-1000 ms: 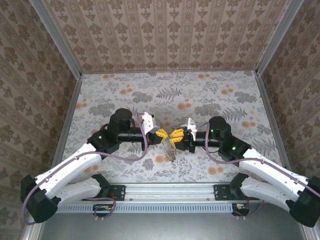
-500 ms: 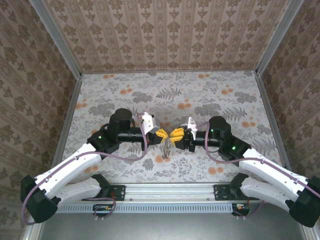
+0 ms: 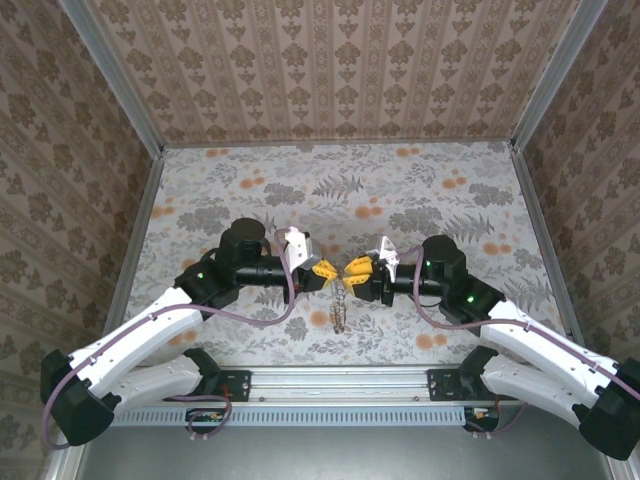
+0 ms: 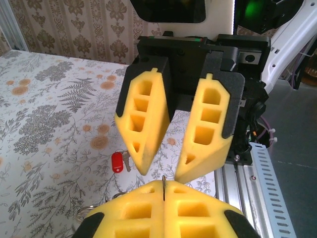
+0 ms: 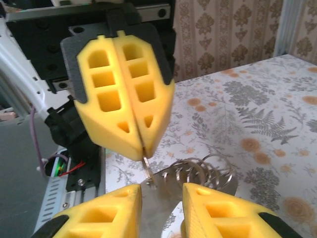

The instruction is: Put the keys on the keyring

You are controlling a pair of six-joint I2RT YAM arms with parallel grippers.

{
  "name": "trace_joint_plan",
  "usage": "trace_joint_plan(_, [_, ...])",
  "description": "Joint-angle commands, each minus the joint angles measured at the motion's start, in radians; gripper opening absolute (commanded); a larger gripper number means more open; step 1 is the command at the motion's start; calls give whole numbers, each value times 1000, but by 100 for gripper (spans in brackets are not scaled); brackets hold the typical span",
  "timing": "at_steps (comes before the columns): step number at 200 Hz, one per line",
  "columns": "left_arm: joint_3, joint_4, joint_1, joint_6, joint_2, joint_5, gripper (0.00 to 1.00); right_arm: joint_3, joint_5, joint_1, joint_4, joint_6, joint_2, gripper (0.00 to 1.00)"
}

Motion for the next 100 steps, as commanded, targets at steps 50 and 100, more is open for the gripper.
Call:
trace_joint_plan(50, [48, -2, -5, 18, -20, 30, 0, 11, -105, 1, 83, -16, 66, 27])
trace_joint_plan(100, [49, -7, -4, 19, -17, 30, 0, 19, -130, 2, 125, -7, 80, 20])
